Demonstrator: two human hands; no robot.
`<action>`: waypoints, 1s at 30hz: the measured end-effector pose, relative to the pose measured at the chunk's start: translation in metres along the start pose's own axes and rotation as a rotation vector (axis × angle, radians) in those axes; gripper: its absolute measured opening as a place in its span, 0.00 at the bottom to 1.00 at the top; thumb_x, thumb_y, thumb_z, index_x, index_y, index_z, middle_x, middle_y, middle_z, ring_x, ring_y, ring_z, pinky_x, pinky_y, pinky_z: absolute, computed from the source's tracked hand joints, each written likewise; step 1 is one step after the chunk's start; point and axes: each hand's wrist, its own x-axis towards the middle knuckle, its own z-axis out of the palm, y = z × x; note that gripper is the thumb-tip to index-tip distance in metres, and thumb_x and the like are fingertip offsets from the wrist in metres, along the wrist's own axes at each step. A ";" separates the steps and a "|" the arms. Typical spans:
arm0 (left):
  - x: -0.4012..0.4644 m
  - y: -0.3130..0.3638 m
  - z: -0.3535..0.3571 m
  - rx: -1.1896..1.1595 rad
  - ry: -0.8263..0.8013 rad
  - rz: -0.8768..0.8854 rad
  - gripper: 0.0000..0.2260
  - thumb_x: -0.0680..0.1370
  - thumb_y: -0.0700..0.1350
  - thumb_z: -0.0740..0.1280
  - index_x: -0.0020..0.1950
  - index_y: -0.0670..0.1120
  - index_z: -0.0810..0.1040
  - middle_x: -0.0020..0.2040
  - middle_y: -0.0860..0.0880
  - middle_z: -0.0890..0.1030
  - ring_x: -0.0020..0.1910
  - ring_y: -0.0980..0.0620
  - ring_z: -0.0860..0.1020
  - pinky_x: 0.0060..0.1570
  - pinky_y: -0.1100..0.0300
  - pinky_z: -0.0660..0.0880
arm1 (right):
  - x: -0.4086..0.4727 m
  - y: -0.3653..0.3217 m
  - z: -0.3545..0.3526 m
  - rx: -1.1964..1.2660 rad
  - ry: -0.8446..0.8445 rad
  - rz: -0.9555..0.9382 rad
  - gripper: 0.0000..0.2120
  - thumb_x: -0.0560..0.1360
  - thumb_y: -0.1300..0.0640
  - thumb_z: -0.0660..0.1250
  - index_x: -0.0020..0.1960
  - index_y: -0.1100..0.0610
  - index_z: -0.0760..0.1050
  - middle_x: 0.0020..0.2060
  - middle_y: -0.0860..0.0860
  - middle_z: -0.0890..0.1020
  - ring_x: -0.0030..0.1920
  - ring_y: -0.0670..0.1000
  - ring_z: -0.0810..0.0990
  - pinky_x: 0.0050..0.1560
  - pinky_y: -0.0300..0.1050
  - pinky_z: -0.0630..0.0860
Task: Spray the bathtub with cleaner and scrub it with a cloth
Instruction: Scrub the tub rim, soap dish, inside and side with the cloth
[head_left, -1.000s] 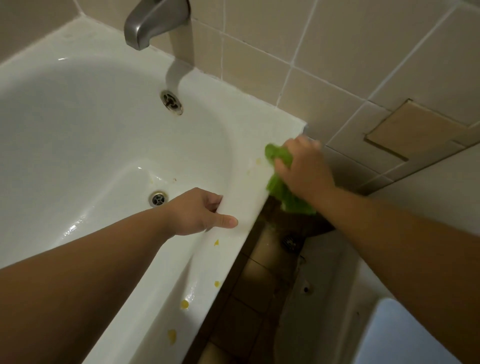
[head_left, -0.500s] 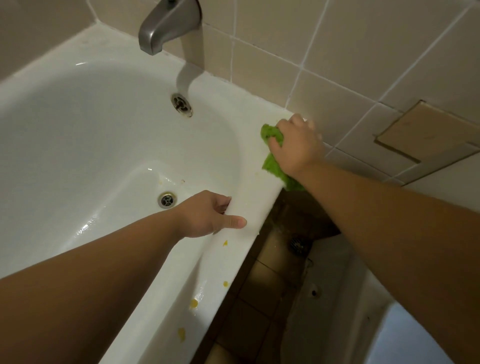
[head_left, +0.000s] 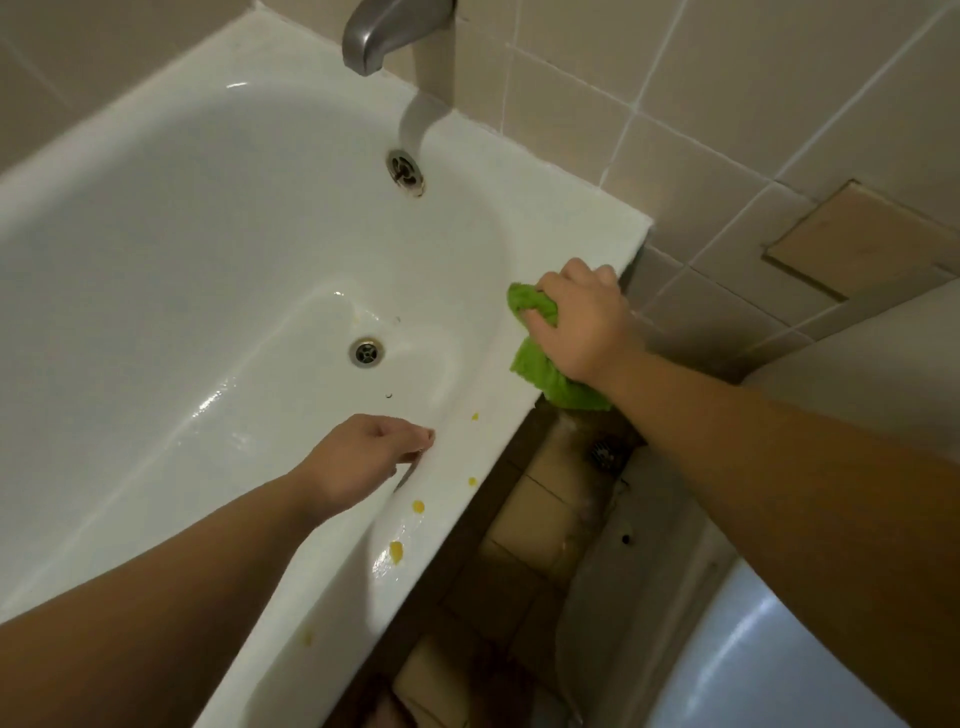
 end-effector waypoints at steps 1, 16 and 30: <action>-0.009 -0.009 0.004 -0.013 0.051 0.005 0.14 0.74 0.61 0.70 0.54 0.56 0.87 0.56 0.62 0.85 0.59 0.58 0.82 0.67 0.54 0.74 | -0.022 -0.017 0.003 0.041 0.008 -0.069 0.19 0.77 0.42 0.60 0.50 0.56 0.80 0.46 0.54 0.77 0.46 0.59 0.72 0.48 0.56 0.75; -0.096 -0.102 0.026 0.136 0.195 0.083 0.36 0.59 0.72 0.75 0.66 0.64 0.75 0.60 0.65 0.77 0.60 0.64 0.76 0.59 0.60 0.75 | -0.120 -0.104 0.026 0.032 -0.076 -0.285 0.14 0.75 0.45 0.66 0.50 0.54 0.82 0.45 0.53 0.77 0.43 0.57 0.71 0.40 0.48 0.69; -0.125 -0.148 0.019 0.190 0.217 0.101 0.39 0.59 0.73 0.71 0.67 0.60 0.75 0.59 0.63 0.78 0.57 0.62 0.77 0.55 0.61 0.74 | -0.110 -0.101 0.025 -0.090 -0.031 -0.139 0.17 0.79 0.45 0.62 0.58 0.54 0.81 0.52 0.57 0.77 0.50 0.61 0.73 0.46 0.50 0.72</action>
